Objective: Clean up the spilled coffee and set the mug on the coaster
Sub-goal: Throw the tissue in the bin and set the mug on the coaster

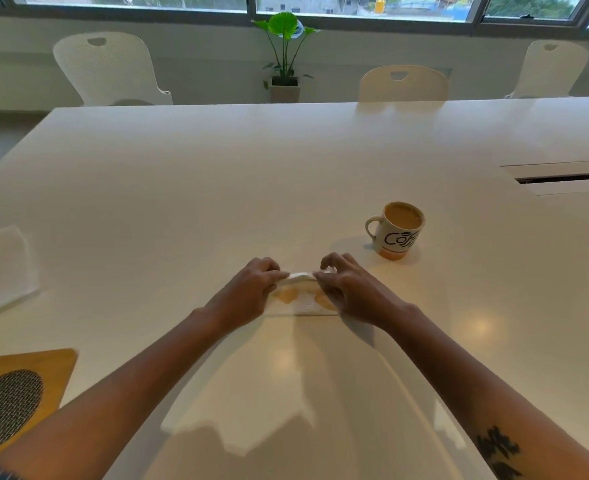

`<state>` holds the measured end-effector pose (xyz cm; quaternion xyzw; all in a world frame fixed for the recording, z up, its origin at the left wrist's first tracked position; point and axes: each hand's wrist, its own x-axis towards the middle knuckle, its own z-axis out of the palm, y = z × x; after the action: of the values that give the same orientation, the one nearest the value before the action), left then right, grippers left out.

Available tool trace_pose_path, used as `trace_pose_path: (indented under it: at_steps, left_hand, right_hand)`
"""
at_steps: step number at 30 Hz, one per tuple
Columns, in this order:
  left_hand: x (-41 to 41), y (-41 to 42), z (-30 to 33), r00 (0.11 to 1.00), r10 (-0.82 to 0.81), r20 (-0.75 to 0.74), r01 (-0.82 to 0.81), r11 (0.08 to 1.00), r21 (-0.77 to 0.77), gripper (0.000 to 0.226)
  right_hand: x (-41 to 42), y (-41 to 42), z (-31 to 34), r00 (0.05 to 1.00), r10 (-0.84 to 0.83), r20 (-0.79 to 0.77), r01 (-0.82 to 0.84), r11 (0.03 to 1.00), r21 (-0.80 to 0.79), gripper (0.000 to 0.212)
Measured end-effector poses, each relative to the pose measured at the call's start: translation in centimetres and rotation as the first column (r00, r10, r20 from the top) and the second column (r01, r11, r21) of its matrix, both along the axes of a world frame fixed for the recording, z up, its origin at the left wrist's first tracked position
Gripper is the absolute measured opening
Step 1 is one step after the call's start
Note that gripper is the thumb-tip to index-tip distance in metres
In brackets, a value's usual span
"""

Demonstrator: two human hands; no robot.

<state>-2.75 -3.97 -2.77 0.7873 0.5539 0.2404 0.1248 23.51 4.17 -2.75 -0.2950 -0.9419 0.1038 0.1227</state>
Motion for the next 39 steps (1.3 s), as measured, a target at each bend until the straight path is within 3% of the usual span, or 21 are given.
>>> trace_pose_path:
  at_steps: [5, 10, 19, 34, 39]
  left_hand:
    - [0.1, -1.9, -0.8, 0.998, -0.058, -0.006, 0.058, 0.998, 0.032, 0.033]
    - [0.1, -3.2, -1.3, 0.994, -0.055, -0.090, 0.057, 0.998, 0.019, 0.035]
    - [1.5, -4.8, -1.0, 0.986, 0.010, -0.167, -0.002, 0.999, 0.046, 0.031]
    - [5.1, -8.6, 0.5, 0.936, 0.083, -0.343, -0.077, 0.997, 0.031, 0.024]
    - [6.6, -9.5, 0.4, 0.946, 0.134, -0.294, -0.148, 0.989, -0.026, 0.021]
  right_hand:
    - [1.3, -0.9, 0.5, 0.998, 0.056, 0.031, -0.055, 0.998, -0.034, 0.041]
    - [1.9, -2.6, 1.4, 0.988, 0.065, 0.139, -0.069, 0.997, 0.029, 0.045]
    - [0.5, -6.5, 1.7, 0.981, -0.018, 0.191, 0.017, 1.000, 0.006, 0.054]
    - [-0.8, -10.0, 1.0, 0.963, -0.216, 0.162, 0.215, 0.976, 0.027, 0.029]
    - [-1.0, -10.8, 0.6, 0.951, -0.289, 0.114, 0.286, 0.957, 0.044, 0.020]
